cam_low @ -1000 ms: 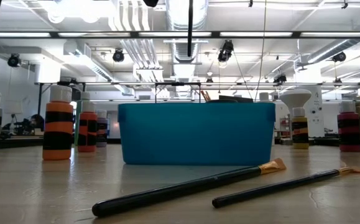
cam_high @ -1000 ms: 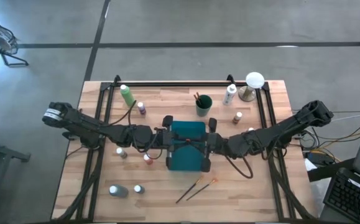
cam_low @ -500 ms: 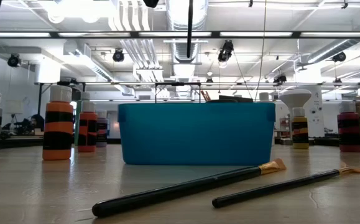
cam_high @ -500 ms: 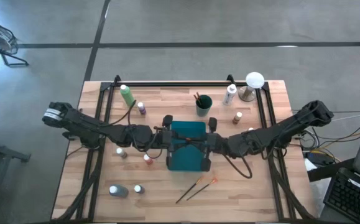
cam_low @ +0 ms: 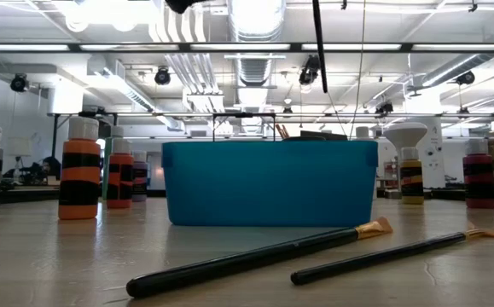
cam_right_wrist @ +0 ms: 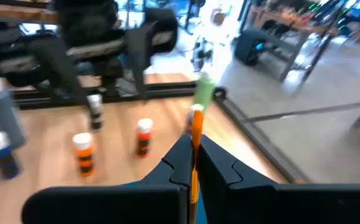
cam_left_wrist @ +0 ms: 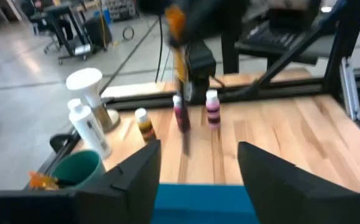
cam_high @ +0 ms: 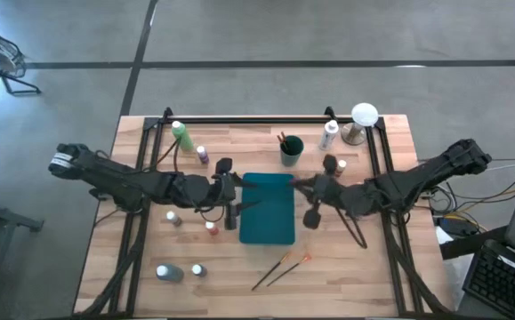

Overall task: Pick & Place Paint Supplies
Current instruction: Put the gold paint brush into the green cup

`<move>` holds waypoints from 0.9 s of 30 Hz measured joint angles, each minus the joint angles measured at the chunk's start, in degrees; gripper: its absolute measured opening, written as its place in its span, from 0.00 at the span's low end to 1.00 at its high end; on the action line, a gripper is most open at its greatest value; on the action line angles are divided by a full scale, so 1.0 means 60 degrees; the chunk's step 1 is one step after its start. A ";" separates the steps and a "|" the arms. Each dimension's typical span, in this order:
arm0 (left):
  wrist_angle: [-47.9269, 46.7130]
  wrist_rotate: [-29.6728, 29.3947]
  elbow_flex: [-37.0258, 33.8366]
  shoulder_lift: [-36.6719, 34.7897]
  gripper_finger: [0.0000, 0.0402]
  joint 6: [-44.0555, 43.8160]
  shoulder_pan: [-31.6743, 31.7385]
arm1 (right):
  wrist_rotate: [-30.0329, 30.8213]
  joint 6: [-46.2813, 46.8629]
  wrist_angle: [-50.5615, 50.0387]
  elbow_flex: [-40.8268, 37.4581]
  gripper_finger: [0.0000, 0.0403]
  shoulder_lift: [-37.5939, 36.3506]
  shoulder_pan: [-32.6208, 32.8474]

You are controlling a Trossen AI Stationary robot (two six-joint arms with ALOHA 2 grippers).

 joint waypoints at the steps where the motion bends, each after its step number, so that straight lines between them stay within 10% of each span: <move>1: -0.0071 0.0003 -0.0080 0.0003 0.57 -0.0064 -0.0003 | -0.0004 -0.0197 0.0065 -0.0029 0.02 -0.0086 -0.0176; 16: 0.6578 -0.0008 -0.4196 -0.0232 0.56 -0.0572 -0.0985 | -0.2493 -0.2158 0.3221 -0.1824 0.02 -0.1366 -0.4472; 27: 0.7503 0.0014 -0.4798 -0.0575 0.56 0.0057 -0.1571 | -0.4095 -0.1650 0.4501 -0.2945 0.02 -0.0670 -0.6061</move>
